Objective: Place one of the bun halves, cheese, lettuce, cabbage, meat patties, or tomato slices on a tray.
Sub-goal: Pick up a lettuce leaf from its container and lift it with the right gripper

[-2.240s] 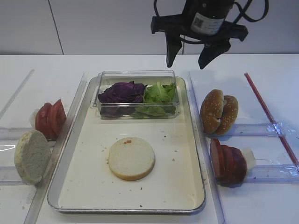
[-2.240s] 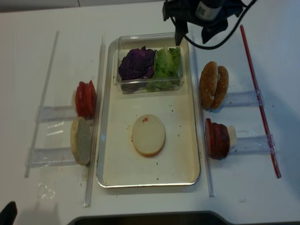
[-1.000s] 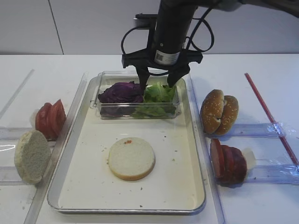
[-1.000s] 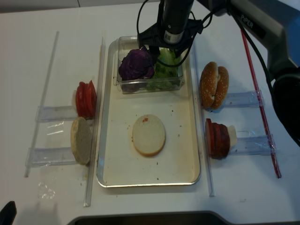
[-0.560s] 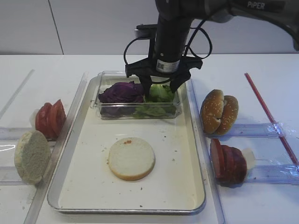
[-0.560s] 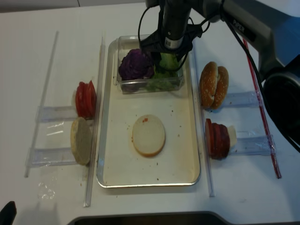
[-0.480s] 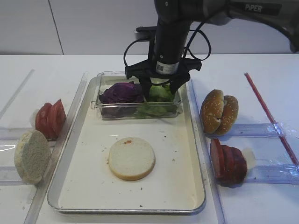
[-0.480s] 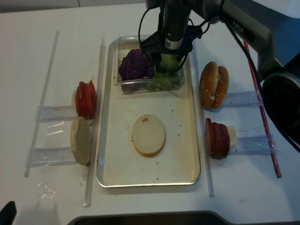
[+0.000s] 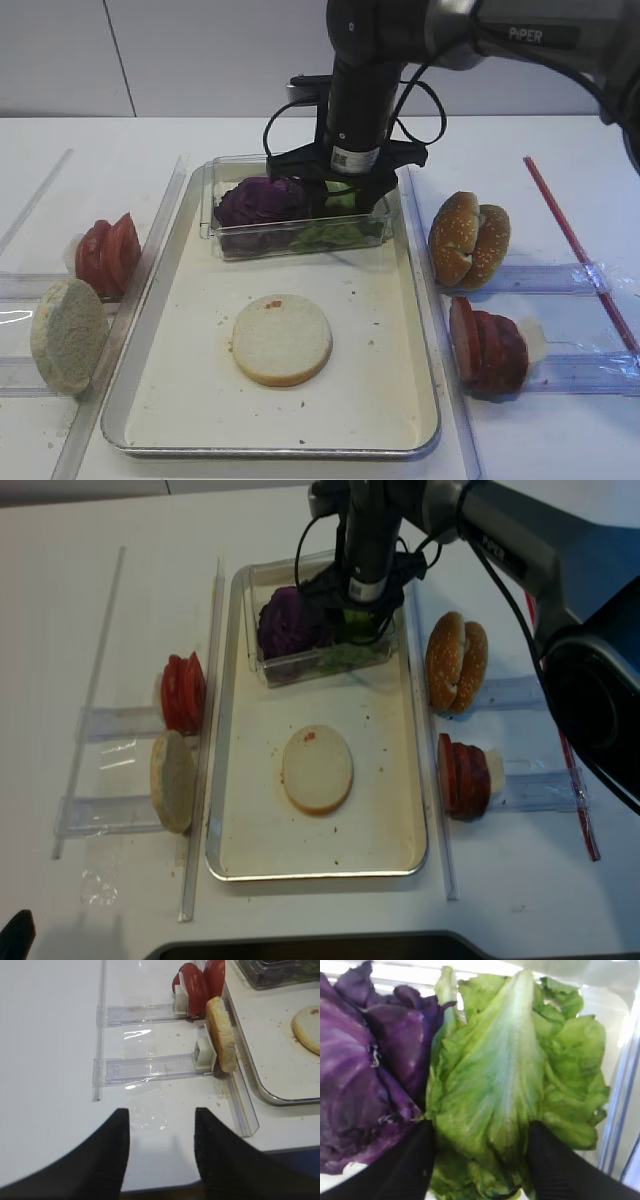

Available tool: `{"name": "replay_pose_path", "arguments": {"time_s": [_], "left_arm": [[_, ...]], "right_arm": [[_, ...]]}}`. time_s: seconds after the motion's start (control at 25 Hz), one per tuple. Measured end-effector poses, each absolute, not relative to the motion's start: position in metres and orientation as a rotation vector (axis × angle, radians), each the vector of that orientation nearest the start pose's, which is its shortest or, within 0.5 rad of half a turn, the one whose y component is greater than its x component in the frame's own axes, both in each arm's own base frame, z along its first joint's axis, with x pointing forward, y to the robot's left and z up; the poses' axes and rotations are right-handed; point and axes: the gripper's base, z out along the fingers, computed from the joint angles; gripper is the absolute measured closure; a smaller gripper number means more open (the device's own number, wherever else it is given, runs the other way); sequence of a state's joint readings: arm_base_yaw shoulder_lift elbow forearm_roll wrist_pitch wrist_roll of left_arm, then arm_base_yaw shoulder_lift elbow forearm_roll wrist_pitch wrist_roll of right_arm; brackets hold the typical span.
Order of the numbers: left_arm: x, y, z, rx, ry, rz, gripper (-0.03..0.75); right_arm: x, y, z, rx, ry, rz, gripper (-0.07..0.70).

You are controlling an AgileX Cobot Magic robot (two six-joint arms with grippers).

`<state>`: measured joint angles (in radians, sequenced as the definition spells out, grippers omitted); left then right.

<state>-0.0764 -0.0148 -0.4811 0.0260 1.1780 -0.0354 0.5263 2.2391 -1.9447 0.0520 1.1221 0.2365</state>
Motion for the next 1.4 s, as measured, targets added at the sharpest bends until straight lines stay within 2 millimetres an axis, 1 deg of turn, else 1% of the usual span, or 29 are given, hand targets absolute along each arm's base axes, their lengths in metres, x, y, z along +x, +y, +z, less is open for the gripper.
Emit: {"name": "replay_pose_path", "arguments": {"time_s": [0.16, 0.28, 0.44, 0.68, 0.76, 0.88, 0.96, 1.08, 1.4], "left_arm": [[-0.010, 0.003, 0.263, 0.041, 2.165, -0.033, 0.420], [-0.010, 0.003, 0.263, 0.041, 2.165, -0.033, 0.420], [-0.010, 0.003, 0.263, 0.041, 2.165, -0.033, 0.421], [-0.010, 0.003, 0.263, 0.041, 2.165, -0.033, 0.421], [-0.010, 0.003, 0.263, 0.041, 2.165, -0.033, 0.421], [-0.010, 0.003, 0.263, 0.041, 2.165, -0.033, 0.421], [-0.010, 0.003, 0.263, 0.041, 2.165, -0.033, 0.421], [-0.010, 0.003, 0.263, 0.041, 2.165, -0.033, 0.422], [-0.010, 0.003, 0.263, 0.041, 2.165, -0.033, 0.422]], "right_arm": [[0.410, 0.244, 0.208, -0.399, 2.908, 0.204, 0.303], [0.412, 0.245, 0.217, -0.400, 2.898, 0.209, 0.358], [0.412, 0.245, 0.227, -0.403, 2.898, 0.212, 0.375], [0.411, 0.245, 0.227, -0.406, 2.911, 0.206, 0.388], [0.411, 0.245, 0.227, -0.406, 2.911, 0.206, 0.419], [0.411, 0.245, 0.227, -0.406, 2.911, 0.206, 0.493], [0.411, 0.245, 0.227, -0.406, 2.911, 0.206, 0.528], [0.411, 0.245, 0.227, -0.406, 2.911, 0.206, 0.559], [0.412, 0.245, 0.230, -0.405, 2.903, 0.210, 0.573]]}}
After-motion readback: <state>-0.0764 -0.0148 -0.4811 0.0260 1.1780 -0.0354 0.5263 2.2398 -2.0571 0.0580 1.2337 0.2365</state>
